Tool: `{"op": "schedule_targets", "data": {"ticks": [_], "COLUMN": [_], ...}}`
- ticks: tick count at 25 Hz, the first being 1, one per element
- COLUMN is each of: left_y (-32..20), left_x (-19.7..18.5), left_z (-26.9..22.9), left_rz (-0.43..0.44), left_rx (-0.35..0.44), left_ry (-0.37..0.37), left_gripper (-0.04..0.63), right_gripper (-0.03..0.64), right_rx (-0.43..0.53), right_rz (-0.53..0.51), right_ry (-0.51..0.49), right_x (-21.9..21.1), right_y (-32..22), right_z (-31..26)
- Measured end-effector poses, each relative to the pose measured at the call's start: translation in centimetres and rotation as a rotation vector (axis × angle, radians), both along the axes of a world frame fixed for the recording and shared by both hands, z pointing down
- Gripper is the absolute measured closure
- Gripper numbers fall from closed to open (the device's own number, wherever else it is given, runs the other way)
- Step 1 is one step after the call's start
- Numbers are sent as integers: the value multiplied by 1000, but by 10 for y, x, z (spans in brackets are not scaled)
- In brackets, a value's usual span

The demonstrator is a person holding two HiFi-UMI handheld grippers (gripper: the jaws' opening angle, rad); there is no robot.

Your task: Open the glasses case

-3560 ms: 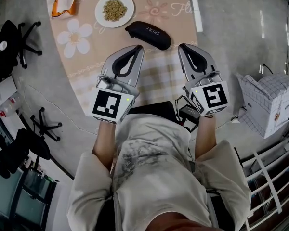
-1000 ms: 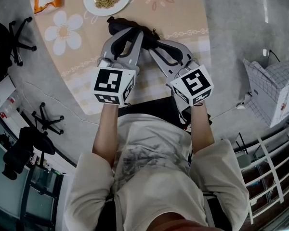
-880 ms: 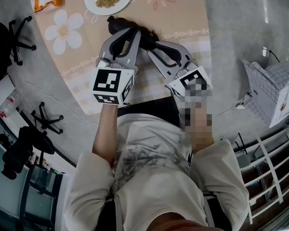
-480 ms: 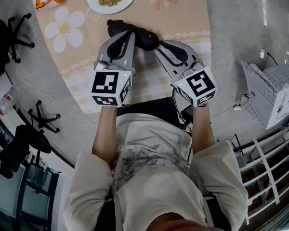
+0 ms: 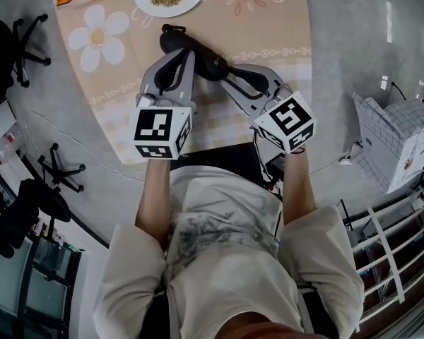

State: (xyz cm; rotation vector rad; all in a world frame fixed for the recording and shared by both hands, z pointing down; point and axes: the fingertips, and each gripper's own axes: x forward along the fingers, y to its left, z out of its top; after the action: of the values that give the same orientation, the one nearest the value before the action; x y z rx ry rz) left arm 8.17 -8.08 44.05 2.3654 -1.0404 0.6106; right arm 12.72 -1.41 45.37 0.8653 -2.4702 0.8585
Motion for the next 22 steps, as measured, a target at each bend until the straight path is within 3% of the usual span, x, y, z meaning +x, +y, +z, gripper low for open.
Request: {"op": "schedule_targets", "data": {"ticks": [16,22], "left_y": [-6,-7], "left_x": [-39,-45], "left_z": [-2,-1], "left_rz": [-85,-95], "left_rx": [14,9], "left_ry": [-1,14], "left_gripper": [578,574], "right_gripper": [513,512], "right_rx": [-10,39], "right_rz": [-187,-231], "right_ry": [-59,-24], "right_x": [-76,-86], "right_y": [25,23], "right_z": [-4,-13]}}
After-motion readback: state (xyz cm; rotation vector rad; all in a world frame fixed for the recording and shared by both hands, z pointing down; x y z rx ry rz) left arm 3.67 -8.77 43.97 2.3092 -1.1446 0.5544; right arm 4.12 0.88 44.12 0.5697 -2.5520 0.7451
